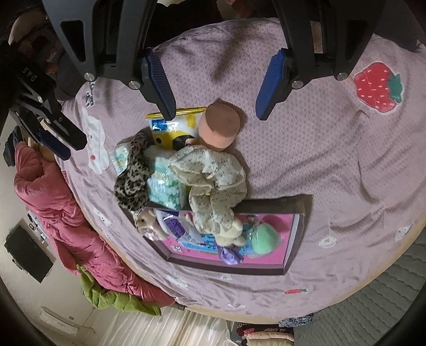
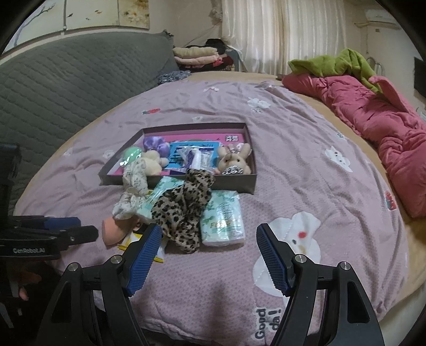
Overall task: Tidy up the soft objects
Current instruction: 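Grasp the white tissue pack with the right tool while the left tool grasps the peach sponge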
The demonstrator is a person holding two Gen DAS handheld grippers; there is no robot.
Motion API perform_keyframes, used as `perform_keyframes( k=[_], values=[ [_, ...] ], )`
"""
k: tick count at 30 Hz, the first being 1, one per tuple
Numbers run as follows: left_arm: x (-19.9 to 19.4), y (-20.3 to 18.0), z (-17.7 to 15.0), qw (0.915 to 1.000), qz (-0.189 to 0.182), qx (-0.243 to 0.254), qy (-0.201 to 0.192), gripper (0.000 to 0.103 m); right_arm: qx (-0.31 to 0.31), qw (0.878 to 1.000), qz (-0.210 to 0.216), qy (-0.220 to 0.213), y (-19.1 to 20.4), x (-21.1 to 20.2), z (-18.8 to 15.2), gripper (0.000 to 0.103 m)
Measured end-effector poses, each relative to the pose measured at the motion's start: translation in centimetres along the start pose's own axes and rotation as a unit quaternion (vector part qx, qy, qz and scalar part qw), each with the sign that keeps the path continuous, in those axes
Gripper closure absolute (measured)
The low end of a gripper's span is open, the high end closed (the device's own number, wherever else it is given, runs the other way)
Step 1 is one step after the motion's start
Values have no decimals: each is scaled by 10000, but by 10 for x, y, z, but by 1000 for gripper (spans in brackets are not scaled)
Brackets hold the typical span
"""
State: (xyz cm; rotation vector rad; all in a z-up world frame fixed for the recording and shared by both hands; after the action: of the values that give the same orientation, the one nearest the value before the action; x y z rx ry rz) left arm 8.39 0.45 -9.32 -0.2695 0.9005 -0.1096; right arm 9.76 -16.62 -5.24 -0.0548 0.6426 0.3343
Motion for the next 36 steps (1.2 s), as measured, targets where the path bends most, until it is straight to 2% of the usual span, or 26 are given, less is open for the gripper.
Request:
perform_keyframes(
  k=[7, 16, 36],
  values=[
    [10, 3, -4, 10000, 16, 41, 61, 41, -2, 9999, 22, 127, -2, 13, -9, 28],
    [23, 6, -9, 9999, -48, 15, 104, 41, 193, 9990, -198, 350, -26, 30, -22, 28],
    [34, 10, -7, 9999, -115, -85, 68, 41, -175, 9975, -277, 621, -29, 82, -33, 28]
  ],
)
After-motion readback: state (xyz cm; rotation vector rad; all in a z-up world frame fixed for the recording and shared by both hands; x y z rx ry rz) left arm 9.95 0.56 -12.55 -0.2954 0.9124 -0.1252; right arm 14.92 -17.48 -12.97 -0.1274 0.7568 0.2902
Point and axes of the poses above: each gripper's, at about its wrist camera, not at the fingertips, and x roughly the way its jaws point, y to its left, z to its top, the point moved 8 cm from there along x, roughly the way its jaws point, and after that the axes turned 10 degrees about -y, right-handed, at the moved point
